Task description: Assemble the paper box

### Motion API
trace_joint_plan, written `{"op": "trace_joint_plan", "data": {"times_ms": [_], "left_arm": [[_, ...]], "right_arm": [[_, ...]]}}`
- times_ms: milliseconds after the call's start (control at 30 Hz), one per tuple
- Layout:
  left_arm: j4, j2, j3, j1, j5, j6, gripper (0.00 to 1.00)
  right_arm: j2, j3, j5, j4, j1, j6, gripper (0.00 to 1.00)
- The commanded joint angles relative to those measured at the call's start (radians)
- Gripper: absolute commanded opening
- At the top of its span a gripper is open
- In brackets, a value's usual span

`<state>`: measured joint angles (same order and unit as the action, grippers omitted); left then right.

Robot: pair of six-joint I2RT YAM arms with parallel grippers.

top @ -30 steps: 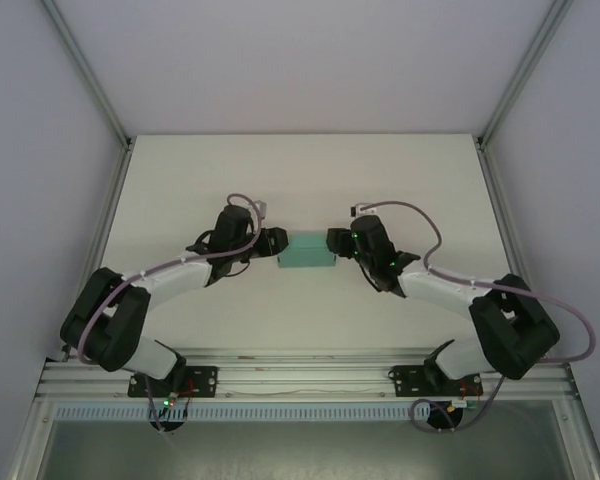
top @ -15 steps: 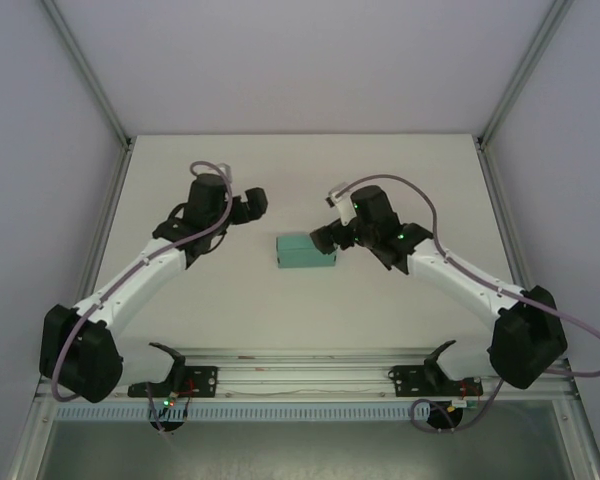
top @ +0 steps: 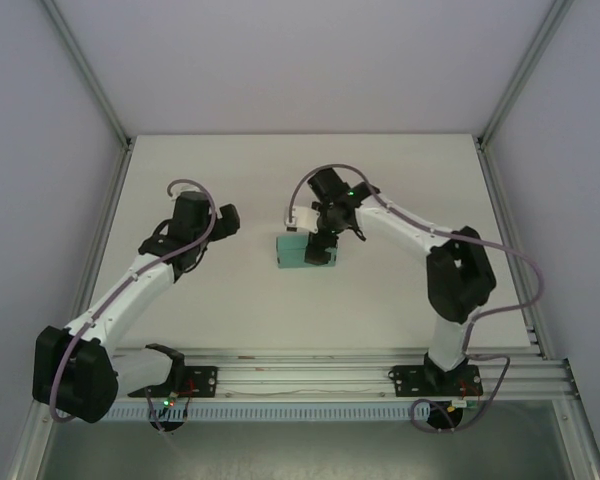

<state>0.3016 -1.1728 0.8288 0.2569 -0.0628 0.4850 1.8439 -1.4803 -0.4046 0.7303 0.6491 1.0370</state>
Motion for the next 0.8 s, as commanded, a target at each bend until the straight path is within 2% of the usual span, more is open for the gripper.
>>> {"op": "trace_joint_plan", "data": {"times_ms": [0,67,200,300,467,600,700,767], "left_arm": [[0.024,0.027,-0.021,-0.013,-0.018,0.027,1.0],[0.021,0.035,-0.029,-0.015,-0.007,0.029,1.0],[0.037,0.057,-0.035,-0.017,-0.038,0.037,1.0],[0.047,0.081,-0.042,-0.018,-0.045,0.038,1.0],[0.057,0.133,-0.067,-0.019,-0.064,0.046,1.0],[0.056,0.176,-0.096,-0.019,-0.102,0.062,1.0],[0.047,0.201,-0.119,-0.02,-0.117,0.062,1.0],[0.043,0.216,-0.133,-0.02,-0.115,0.062,1.0]], "right_arm": [[0.065,-0.071,0.095,0.133,0.027,0.089,0.91],[0.11,-0.106,0.135,0.13,0.036,0.071,0.88],[0.159,-0.153,0.186,0.127,0.055,0.066,0.65],[0.166,-0.154,0.231,0.099,0.064,0.07,0.56],[0.138,-0.11,0.389,-0.065,0.082,0.022,0.41],[0.109,-0.008,0.551,-0.27,0.099,0.058,0.42],[0.094,0.08,0.585,-0.391,0.1,0.108,0.42],[0.081,0.132,0.576,-0.436,0.103,0.122,0.52]]}}
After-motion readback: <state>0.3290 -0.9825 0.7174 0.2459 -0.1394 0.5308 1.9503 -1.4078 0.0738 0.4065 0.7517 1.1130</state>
